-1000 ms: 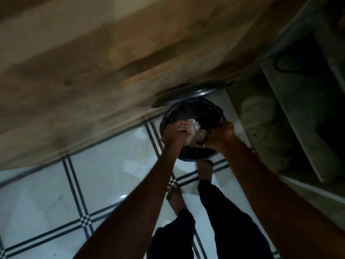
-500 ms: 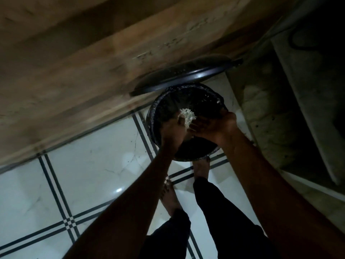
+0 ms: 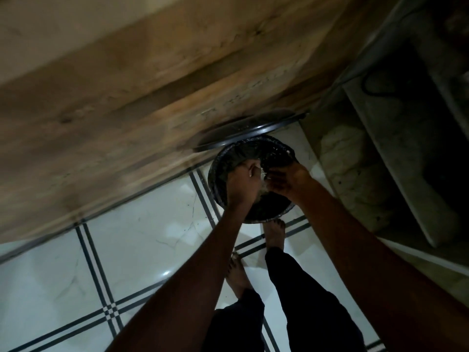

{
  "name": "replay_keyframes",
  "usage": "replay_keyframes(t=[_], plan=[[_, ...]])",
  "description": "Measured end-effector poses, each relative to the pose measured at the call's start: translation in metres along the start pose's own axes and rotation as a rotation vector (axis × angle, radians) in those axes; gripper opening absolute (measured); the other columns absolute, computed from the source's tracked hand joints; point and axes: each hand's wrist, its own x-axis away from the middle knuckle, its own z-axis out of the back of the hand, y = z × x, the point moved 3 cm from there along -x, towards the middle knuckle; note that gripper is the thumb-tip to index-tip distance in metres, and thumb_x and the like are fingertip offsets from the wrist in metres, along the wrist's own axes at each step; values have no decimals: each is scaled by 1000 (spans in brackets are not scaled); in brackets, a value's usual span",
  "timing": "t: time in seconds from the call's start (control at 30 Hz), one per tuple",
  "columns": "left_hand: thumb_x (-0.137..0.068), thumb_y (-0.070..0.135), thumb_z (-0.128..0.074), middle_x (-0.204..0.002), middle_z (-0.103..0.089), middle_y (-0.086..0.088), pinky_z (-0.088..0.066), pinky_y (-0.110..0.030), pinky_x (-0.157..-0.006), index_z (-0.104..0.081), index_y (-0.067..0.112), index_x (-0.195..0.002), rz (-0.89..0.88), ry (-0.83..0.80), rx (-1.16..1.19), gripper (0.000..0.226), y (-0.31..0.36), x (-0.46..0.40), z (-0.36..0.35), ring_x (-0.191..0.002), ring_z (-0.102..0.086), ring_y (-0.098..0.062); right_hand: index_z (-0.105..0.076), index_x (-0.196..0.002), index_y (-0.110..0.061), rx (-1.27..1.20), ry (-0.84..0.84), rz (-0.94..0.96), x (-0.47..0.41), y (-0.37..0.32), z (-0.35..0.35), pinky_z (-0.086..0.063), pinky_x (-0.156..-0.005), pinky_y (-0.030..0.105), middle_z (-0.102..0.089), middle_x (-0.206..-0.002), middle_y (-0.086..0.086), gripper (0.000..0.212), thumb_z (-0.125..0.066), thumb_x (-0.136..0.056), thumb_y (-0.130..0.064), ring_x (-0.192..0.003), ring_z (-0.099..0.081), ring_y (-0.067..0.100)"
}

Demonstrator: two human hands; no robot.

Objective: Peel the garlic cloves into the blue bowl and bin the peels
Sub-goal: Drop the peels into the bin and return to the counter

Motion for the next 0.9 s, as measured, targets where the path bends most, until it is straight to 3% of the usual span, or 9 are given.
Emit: replay_keyframes(t=[0.1,0.2,0.3,0.4,0.57,0.73,0.83,0.9], plan=[[-104,23,-58,-121,-74,-1,-46,-21,-93,-74,19,-124,-33,27,142,26,29,21,22,-112,-66,-15,-66,-105,-8,85,-40,49,41,-16,-7,-51,-90,41,-68,-103,12,45,-32,-110,-36,-90,-65,26],[-101,23,-61,-112,-75,9,-53,-25,-90,-76,22,-117,-92,99,313,22,65,46,60,-100,-67,-3,-71,-104,-7,103,-23,201,100,-41,-19,-52,-89,39,-72,-104,11,39,-40,-109,-30,-95,-66,27],[-96,35,-60,-110,-76,10,-57,-35,-92,-77,25,-112,-151,133,468,25,109,80,108,-103,-71,-8,-71,-111,1,80,-6,395,173,-64,-22,-50,-87,40,-71,-97,12,28,-50,-104,-16,-93,-64,30],[-94,37,-61,-110,-77,4,-57,-47,-99,-77,20,-110,-236,146,562,28,162,120,158,-107,-72,-16,-73,-108,-2,88,-11,553,255,-87,-18,-56,-91,43,-76,-105,14,22,-55,-100,-13,-98,-71,30],[-92,43,-62,-113,-77,2,-54,-53,-102,-76,23,-111,-399,112,572,31,244,195,218,-111,-71,-19,-76,-104,-6,122,-26,796,380,-118,-4,-57,-75,21,-77,-100,13,23,-66,-95,-24,-98,-72,26],[-94,39,-59,-117,-76,4,-53,-56,-102,-75,21,-114,-504,62,521,32,306,262,246,-114,-70,-18,-76,-104,-8,110,-14,910,476,-131,19,-57,-87,35,-75,-105,17,21,-65,-98,-25,-104,-70,30],[-96,34,-59,-116,-76,1,-53,-55,-102,-75,22,-115,-539,19,540,27,335,298,244,-113,-70,-20,-77,-104,-13,153,85,1015,523,-131,44,-56,-91,48,-77,-97,9,30,-63,-92,-37,-96,-72,26],[-97,32,-59,-116,-76,2,-55,-49,-102,-74,17,-118,-566,-20,539,30,354,325,236,-112,-70,-17,-76,-108,-18,204,156,1089,553,-127,70,-58,-91,48,-77,-97,0,30,-61,-93,-39,-95,-72,16]])
